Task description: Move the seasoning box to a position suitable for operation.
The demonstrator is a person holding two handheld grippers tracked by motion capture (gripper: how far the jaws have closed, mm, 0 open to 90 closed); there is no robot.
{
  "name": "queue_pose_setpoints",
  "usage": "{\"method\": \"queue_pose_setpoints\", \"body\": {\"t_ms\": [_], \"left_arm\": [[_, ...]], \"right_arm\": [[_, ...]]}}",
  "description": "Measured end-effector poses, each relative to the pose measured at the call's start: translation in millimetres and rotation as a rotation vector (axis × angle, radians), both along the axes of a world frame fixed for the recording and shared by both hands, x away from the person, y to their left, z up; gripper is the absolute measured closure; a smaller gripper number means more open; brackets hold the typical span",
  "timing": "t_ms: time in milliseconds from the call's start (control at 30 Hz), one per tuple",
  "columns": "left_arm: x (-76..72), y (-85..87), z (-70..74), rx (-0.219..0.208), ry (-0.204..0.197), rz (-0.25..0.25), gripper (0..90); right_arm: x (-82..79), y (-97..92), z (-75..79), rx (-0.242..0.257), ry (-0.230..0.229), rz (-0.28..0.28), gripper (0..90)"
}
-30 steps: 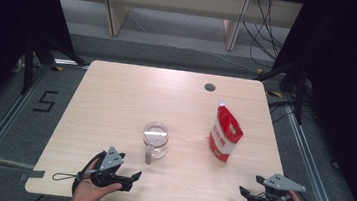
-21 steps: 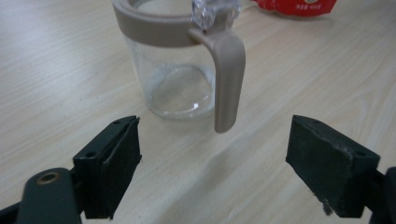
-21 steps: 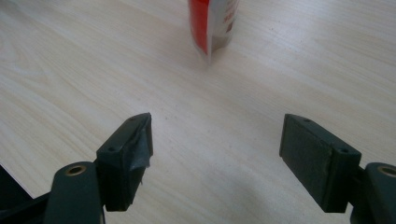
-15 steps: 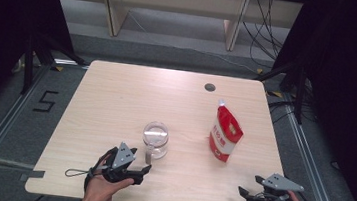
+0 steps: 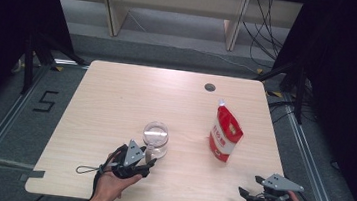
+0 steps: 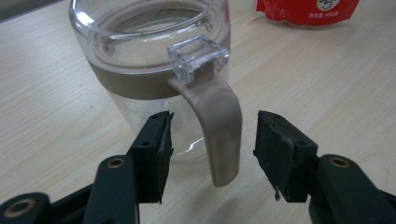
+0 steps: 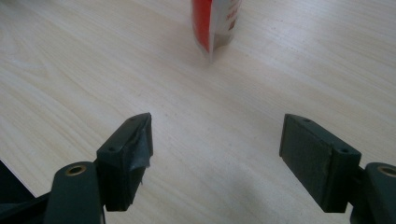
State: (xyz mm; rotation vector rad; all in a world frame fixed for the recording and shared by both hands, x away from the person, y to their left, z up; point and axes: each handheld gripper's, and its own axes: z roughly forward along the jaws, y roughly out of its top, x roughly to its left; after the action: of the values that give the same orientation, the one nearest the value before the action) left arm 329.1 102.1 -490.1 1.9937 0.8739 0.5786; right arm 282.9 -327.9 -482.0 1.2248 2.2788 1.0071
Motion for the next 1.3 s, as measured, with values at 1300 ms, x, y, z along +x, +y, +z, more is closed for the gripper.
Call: {"method": "queue_pose_setpoints", "body": {"t_ms": [1300], "left_arm": [[16.3, 33.3, 0.4, 0.013, -0.011, 0.074, 70.8]], "right_arm": [[2.1, 1.9, -1.3, -0.028, -0.021, 0.059, 26.6]]}}
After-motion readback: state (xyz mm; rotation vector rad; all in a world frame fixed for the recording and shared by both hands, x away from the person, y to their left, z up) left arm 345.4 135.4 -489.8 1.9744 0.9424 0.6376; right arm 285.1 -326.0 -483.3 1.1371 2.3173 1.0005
